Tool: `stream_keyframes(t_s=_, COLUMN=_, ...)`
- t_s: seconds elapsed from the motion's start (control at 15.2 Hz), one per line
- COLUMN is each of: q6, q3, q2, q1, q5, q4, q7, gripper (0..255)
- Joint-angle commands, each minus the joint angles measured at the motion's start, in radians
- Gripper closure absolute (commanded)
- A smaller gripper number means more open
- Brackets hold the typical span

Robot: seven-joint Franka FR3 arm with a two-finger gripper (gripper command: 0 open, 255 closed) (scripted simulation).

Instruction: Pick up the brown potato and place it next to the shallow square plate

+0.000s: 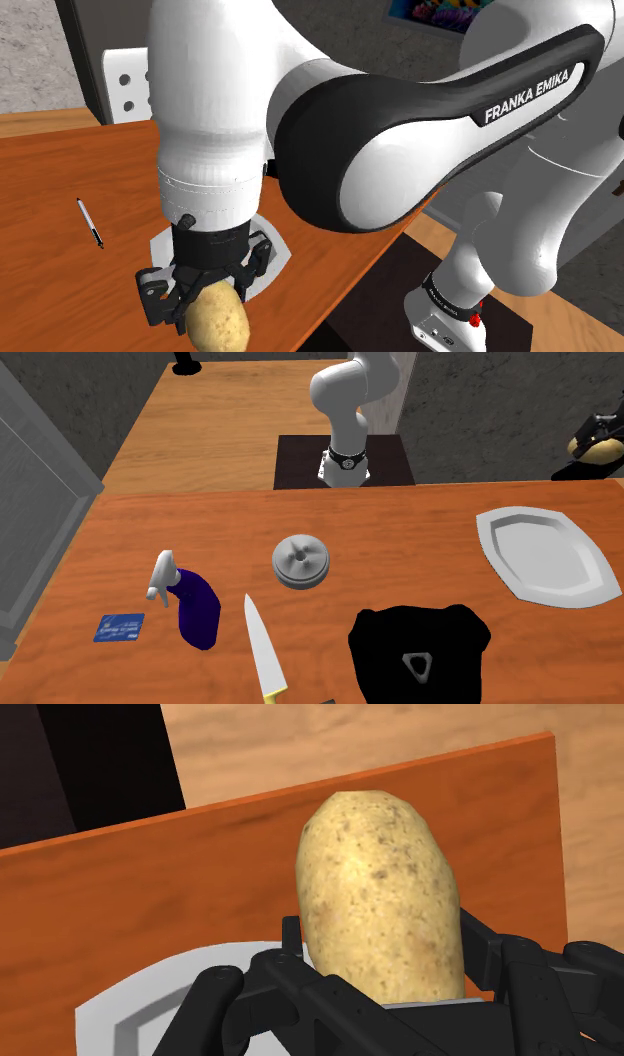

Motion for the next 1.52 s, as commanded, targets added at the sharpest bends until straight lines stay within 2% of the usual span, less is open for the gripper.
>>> stream_keyframes(t_s=0.0, q6=0.009, q3=0.008, q2=0.026, q1=0.013, q5=-0.017, q4=0.016, q7=0.028, gripper=255)
stream_keyframes(t_s=1.45, q6=0.283, q3=-0.012, q2=0.172, q1=0.042, q5=-0.109, q4=-0.135, q7=0.069, gripper=255)
